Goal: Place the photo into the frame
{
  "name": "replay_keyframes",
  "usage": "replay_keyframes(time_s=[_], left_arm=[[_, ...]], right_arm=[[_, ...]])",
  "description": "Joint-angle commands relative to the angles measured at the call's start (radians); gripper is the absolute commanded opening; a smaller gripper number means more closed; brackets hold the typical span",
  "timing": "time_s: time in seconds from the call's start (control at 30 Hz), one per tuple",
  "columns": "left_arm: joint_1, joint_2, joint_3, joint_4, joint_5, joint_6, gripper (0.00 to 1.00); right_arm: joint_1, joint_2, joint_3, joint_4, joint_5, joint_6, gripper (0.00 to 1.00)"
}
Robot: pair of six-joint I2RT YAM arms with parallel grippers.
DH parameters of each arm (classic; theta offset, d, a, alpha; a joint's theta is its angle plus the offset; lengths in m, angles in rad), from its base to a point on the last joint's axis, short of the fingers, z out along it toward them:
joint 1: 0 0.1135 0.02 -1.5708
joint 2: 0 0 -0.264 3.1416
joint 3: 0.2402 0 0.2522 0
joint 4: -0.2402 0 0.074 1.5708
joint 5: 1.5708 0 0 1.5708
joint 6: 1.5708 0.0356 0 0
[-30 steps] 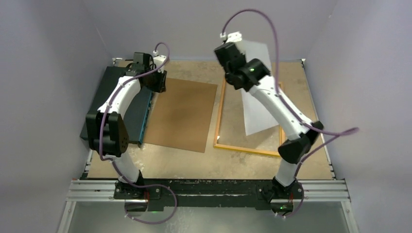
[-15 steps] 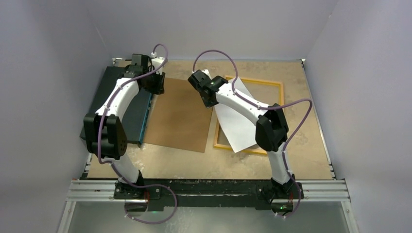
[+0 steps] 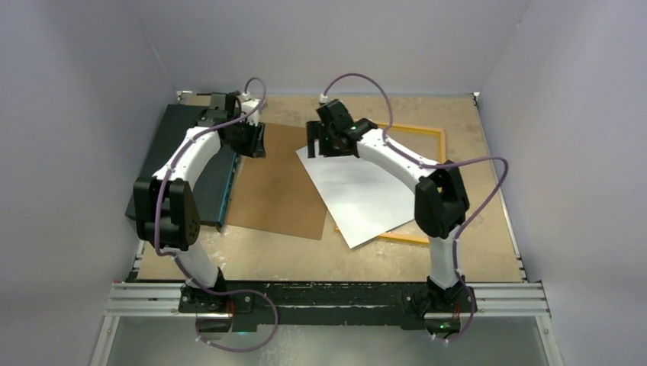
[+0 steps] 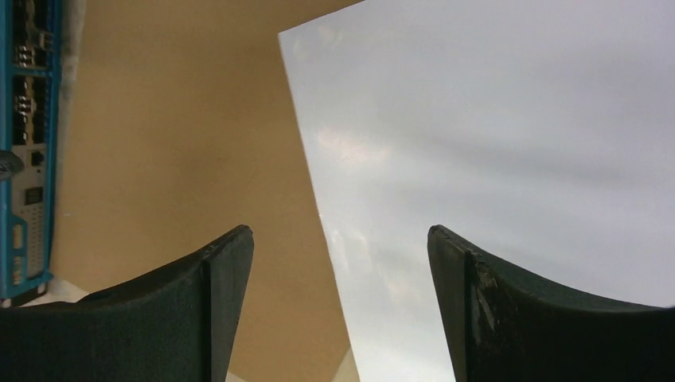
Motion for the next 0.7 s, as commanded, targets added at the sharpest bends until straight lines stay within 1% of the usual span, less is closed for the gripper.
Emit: replay_keyframes(time_s=[0.0,0.07,0.13,0.17,0.27,0.33,0.4,0.5,0.6,0.67], left_arm=[[-0.048,0.042,-0.011,0.023,0.098,-0.022,0.34],[-0.108,0.056,-0.025,0.039,0.076,-0.013,0.33],[-0.193,0.07,-0.044,0.064,0.032,-0.004,0.33],[-0.223,0.082,-0.051,0.078,0.012,-0.002,0.33],[-0.288,0.145,-0.043,0.101,-0.037,-0.002,0.3],[-0.31,0.194,-0.022,0.102,-0.051,-0.005,0.28],[-0.325,0.231,-0.002,0.106,-0.06,-0.005,0.27],[-0.351,0.266,0.015,0.115,-0.074,-0.007,0.26],[-0.372,0.283,0.016,0.124,-0.098,-0.006,0.24],[-0.378,0.29,0.014,0.13,-0.109,-0.009,0.24]], right_arm=[[-0.122,-0.182,-0.13,0.165,-0.087,0.052,0.84],[-0.19,-0.218,-0.186,0.188,-0.11,0.035,0.9],[-0.279,-0.244,-0.25,0.231,-0.173,0.015,0.97],[-0.33,-0.26,-0.288,0.268,-0.217,0.008,0.98],[-0.45,-0.271,-0.369,0.353,-0.356,-0.039,0.99],[-0.5,-0.238,-0.355,0.357,-0.426,-0.086,0.99],[-0.533,-0.185,-0.315,0.342,-0.455,-0.124,0.99],[-0.588,-0.091,-0.262,0.364,-0.535,-0.143,0.97],[-0.614,-0.019,-0.215,0.426,-0.589,-0.132,0.96],[-0.616,0.036,-0.163,0.433,-0.61,-0.142,0.95]])
